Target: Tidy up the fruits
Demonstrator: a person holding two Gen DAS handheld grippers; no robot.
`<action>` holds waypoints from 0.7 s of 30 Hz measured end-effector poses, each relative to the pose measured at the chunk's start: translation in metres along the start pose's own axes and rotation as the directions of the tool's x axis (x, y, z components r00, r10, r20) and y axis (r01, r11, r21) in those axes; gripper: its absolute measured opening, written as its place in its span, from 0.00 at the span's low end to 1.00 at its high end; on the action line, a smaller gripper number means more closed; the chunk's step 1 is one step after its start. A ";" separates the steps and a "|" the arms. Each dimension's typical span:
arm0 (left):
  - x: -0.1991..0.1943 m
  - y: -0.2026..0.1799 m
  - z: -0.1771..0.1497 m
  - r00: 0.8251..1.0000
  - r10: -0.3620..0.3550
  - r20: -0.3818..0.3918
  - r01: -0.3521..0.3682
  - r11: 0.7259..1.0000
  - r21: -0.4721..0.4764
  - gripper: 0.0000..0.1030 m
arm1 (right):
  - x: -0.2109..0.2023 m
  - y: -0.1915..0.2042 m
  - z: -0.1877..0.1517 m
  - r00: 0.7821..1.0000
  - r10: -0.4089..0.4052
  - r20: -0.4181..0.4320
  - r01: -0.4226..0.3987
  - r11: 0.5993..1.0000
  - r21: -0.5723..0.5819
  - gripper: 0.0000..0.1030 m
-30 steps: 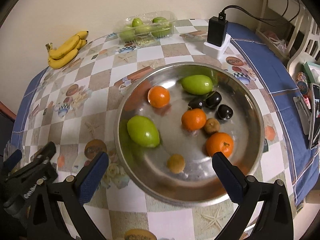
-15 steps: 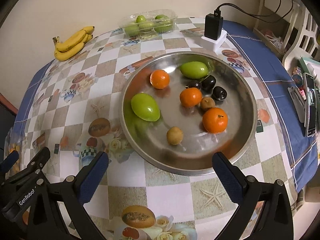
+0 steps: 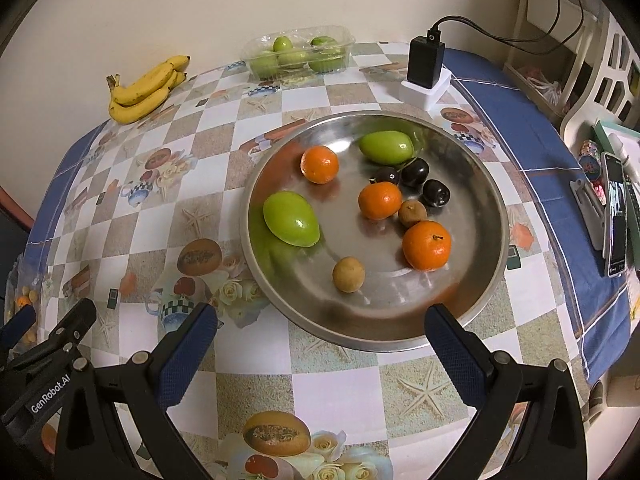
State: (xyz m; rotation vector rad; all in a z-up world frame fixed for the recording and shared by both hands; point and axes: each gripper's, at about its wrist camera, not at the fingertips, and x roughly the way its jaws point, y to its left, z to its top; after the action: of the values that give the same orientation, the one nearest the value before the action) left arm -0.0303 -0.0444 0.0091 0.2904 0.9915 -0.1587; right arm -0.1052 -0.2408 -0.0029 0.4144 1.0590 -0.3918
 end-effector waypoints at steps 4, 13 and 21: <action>0.002 0.002 0.000 1.000 -0.010 -0.006 0.010 1.000 -0.007 0.99 | 0.000 0.001 0.000 1.000 -0.001 -0.002 0.001 1.000 -0.003 1.00; 0.003 0.003 0.001 1.000 -0.016 -0.010 0.016 1.000 -0.010 0.99 | 0.002 0.001 0.000 1.000 -0.002 -0.011 0.002 1.000 -0.003 1.00; 0.005 0.003 0.002 1.000 -0.020 -0.013 0.020 1.000 -0.013 0.99 | 0.007 0.004 0.000 1.000 -0.005 -0.028 0.004 1.000 -0.014 1.00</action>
State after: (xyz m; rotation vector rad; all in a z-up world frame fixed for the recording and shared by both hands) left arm -0.0249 -0.0420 0.0063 0.2701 1.0079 -0.1684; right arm -0.1007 -0.2382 -0.0084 0.4062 1.0900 -0.3833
